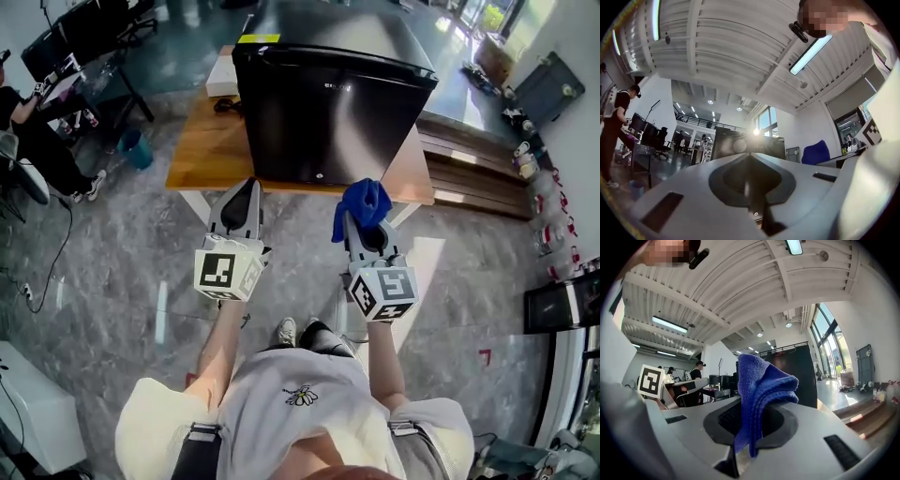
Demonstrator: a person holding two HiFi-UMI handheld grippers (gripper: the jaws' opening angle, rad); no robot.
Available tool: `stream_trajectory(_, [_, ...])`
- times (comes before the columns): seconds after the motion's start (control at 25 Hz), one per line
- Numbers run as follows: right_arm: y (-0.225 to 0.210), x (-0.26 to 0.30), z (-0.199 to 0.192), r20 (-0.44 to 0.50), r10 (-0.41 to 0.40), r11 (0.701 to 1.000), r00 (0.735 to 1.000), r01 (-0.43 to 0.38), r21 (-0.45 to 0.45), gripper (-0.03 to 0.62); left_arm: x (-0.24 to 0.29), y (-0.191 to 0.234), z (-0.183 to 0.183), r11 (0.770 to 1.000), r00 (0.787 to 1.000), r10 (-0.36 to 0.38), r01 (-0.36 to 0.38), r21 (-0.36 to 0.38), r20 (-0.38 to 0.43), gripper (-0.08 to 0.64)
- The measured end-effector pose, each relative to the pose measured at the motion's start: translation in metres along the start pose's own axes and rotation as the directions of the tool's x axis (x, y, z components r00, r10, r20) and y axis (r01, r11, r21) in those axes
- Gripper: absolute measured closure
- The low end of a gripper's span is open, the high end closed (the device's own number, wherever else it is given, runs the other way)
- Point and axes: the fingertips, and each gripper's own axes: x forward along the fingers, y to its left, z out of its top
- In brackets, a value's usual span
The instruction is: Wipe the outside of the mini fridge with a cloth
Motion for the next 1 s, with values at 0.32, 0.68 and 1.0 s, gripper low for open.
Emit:
stream_trajectory(0.32, [-0.048,0.051,0.01,0.008,0.015,0.999,1.0,-0.016,0.048,0.52,0.053,0.006,-0.003,0.999,0.999,0.036,-0.036,0.027,-0.016,0.555])
stream_trajectory(0.68, [-0.03,0.112,0.03,0.028,0.123,0.991,0.992,-0.124,0.047,0.52,0.089,0.037,-0.008,0.994,0.996,0.086,-0.084,0.066,-0.03,0.555])
stream_trajectory(1.0, [0.063,0.194,0.111,0.153,0.304,0.95,0.94,-0.288,-0.117,0.52,0.092,0.088,-0.006,0.99,0.992,0.122,-0.12,0.076,-0.02,0.555])
